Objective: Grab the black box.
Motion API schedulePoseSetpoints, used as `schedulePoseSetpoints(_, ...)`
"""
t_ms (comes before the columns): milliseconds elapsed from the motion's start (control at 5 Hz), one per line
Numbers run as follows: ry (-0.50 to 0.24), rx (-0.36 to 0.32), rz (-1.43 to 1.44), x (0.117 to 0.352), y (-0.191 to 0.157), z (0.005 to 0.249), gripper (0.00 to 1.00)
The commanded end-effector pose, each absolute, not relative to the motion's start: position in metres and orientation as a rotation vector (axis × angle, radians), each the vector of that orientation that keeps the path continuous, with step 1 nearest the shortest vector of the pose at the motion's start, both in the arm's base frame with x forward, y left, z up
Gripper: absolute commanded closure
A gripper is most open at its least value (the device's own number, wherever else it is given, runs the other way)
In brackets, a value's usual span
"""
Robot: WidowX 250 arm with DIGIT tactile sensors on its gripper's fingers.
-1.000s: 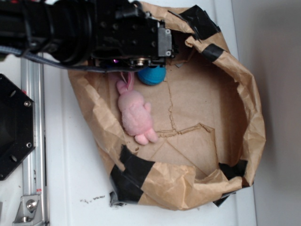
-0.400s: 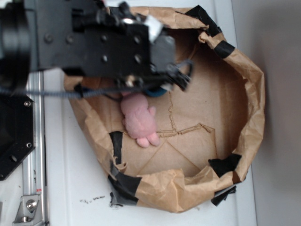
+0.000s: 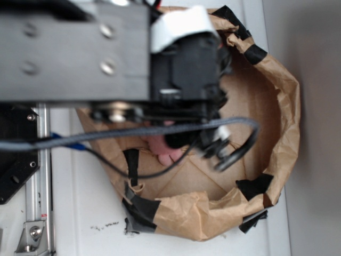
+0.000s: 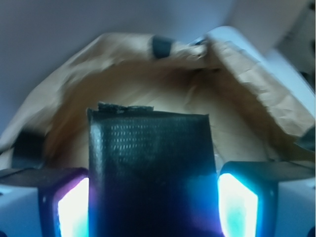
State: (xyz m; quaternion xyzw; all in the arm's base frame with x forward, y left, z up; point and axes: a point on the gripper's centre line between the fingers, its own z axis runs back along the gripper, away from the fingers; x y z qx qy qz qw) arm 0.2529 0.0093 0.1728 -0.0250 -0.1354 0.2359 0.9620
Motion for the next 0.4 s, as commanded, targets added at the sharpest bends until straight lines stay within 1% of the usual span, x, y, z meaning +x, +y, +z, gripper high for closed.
schedulePoseSetpoints(0, -0.265, -0.095, 0.006, 0.2352, 0.0545, 0.1997, 1.0)
schedulePoseSetpoints(200, -0.257, -0.061, 0.011, 0.2356, 0.0542, 0.2077, 1.0)
